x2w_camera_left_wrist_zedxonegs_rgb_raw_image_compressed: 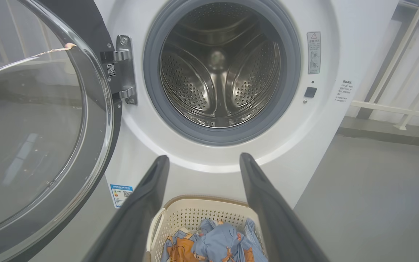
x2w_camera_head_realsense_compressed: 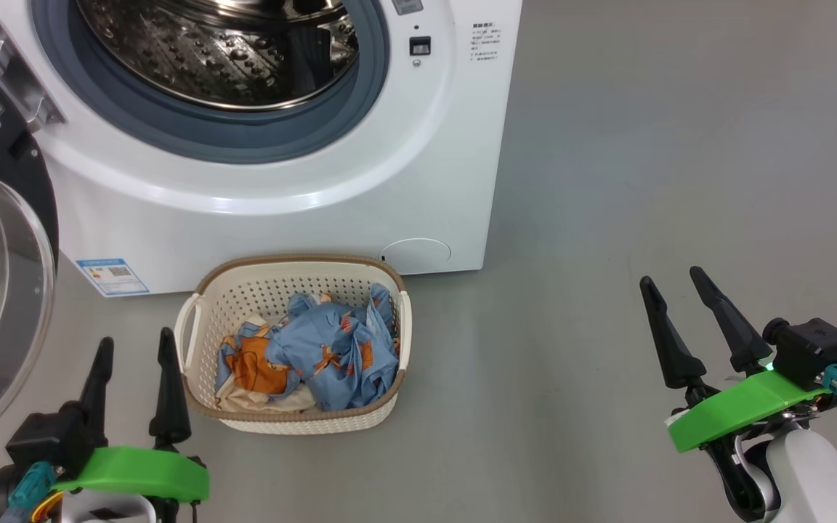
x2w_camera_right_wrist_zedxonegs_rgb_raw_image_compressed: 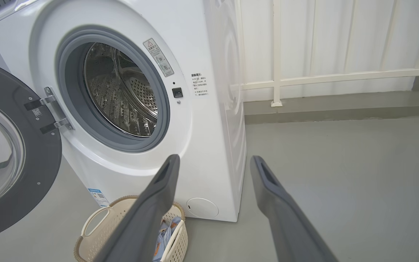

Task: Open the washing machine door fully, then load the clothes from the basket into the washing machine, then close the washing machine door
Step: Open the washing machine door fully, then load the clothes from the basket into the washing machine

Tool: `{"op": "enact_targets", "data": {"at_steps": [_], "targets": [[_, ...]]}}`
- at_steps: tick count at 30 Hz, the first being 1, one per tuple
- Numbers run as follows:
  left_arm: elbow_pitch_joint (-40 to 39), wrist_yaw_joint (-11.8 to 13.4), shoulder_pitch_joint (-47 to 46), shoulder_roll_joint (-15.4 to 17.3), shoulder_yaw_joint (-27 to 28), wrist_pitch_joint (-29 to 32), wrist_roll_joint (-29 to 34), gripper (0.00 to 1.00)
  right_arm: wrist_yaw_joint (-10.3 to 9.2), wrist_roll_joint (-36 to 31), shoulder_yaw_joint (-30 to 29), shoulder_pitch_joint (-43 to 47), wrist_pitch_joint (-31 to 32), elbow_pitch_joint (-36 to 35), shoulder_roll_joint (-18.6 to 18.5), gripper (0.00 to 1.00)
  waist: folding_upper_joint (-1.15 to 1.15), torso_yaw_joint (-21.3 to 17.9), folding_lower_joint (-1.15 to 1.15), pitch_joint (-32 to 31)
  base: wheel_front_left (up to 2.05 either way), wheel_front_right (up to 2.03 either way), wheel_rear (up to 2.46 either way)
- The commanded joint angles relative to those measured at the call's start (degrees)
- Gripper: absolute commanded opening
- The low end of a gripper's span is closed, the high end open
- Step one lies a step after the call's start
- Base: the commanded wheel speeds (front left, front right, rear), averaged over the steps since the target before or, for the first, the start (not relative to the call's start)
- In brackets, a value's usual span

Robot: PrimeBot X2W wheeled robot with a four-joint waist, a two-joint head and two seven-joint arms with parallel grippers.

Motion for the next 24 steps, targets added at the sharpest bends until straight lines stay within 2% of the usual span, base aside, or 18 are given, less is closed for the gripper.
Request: {"op": "enact_targets", "data": {"at_steps": [1, 24], "targets": [[-1.18, -0.48, -0.56, 0.71, 2.30, -0.36, 0.74, 1.00, 0.09, -0.63, 1.19, -0.21, -0.69, -1.58, -0.77, 1.00, 0.00, 0.00, 0.00, -0.06, 0.00, 0.00, 0.00], [-0.82, -2.33, -0.56, -0.66, 5.23, -0.36, 3.20, 1.00, 0.09, -0.85, 1.36, 0.06, -0.69, -1.37, -0.72, 1.00, 0.00, 0.90, 0.00, -0.53, 0.00, 0.00, 0.00]]}}
